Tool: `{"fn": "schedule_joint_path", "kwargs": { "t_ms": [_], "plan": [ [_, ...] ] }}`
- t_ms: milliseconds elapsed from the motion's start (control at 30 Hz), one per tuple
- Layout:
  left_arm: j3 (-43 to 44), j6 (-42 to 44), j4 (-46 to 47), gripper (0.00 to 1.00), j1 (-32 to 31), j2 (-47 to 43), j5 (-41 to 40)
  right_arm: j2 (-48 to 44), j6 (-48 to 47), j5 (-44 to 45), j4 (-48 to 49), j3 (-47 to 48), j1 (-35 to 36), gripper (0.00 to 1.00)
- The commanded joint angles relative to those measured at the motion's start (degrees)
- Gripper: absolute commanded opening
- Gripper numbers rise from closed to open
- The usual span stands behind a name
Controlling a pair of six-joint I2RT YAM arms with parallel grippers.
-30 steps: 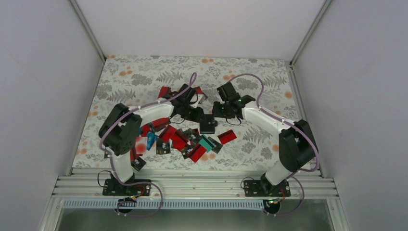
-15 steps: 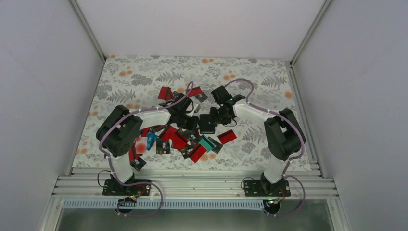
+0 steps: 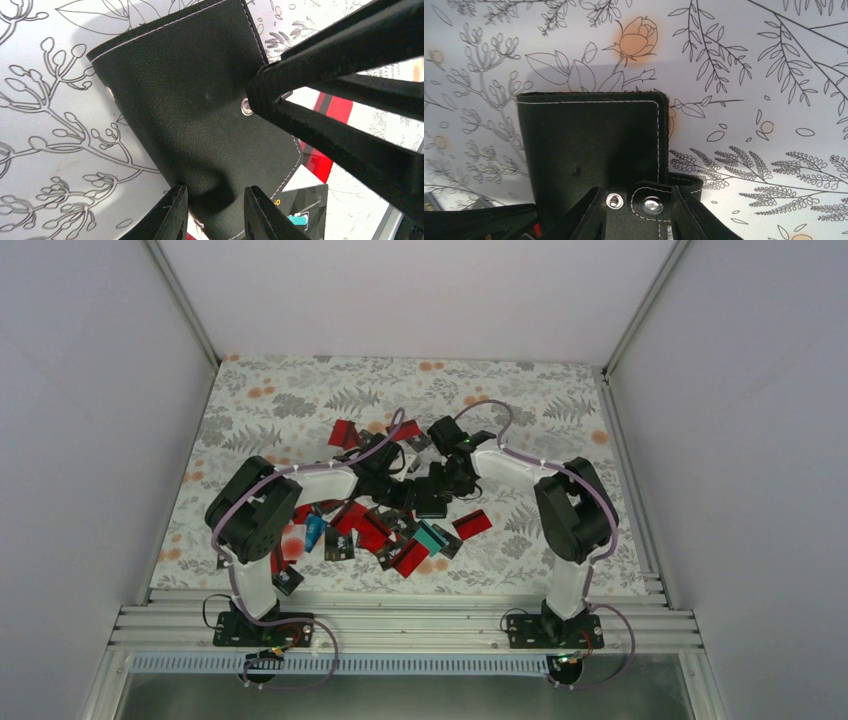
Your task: Put the credit cards into the card holder
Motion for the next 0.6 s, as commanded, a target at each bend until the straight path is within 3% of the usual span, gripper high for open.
{"fn": "schedule_joint_path", "kwargs": {
  "t_ms": [0,333,567],
  "plan": [
    [1.4,-0.2,2.0,0.31,-0.5,2.2,0.8,1.5,0.4,4.1,-3.7,1.9,1.5,0.34],
    [2.5,0.1,1.7,0.31,-1.3,4.2,-0.3,3.3,0.4,6.9,-4.5,2.1,2.2,0.30],
    [2.9,0.2,1.3,0.30,-1.6,4.6,-0.5,3.6,0.3,9.0,-4.7,1.4,2.2,0.20]
  ]
}}
